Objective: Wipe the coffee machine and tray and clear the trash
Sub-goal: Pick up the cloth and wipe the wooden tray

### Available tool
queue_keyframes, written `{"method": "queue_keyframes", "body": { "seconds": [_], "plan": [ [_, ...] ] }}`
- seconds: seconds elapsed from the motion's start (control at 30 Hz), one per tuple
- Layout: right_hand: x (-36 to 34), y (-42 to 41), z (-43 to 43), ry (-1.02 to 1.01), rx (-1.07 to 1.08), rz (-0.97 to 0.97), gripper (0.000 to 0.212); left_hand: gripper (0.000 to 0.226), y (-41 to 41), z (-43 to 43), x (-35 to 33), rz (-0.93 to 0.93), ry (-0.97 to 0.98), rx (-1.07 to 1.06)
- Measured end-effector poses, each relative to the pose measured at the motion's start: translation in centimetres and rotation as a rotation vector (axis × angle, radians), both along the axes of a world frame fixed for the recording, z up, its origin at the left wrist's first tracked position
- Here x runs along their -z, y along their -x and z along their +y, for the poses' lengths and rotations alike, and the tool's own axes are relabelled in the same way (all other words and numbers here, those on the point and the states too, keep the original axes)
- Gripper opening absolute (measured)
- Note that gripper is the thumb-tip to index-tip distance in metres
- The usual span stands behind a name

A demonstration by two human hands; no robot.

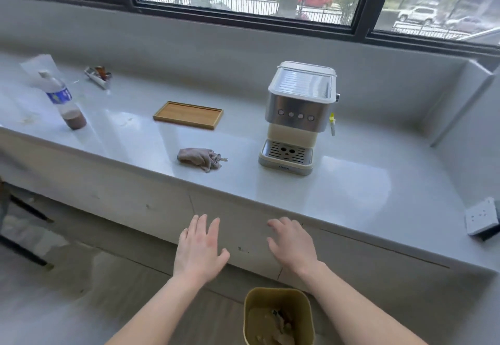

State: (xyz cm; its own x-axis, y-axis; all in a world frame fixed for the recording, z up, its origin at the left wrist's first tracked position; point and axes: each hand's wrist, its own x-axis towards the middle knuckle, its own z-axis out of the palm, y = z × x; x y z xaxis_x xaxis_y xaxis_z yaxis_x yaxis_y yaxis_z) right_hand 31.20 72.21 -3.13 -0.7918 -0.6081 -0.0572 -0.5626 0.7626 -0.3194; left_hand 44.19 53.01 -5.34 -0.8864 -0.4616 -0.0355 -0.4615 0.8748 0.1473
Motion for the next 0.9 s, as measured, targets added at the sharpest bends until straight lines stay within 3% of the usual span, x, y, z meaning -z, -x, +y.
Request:
{"method": "queue_keyframes", "body": {
  "seconds": [0.4,0.9],
  "plan": [
    [-7.6,-0.4,-8.3,0.085,0.049,0.091,0.039,0.075,1.0,-8.0,-7.0,0.188,-0.020,0.024],
    [-10.0,1.2,-14.9,0.100,0.087,0.104,0.041,0.074,1.9,-15.7,-10.2,0.182,0.031,0.071]
  ]
}}
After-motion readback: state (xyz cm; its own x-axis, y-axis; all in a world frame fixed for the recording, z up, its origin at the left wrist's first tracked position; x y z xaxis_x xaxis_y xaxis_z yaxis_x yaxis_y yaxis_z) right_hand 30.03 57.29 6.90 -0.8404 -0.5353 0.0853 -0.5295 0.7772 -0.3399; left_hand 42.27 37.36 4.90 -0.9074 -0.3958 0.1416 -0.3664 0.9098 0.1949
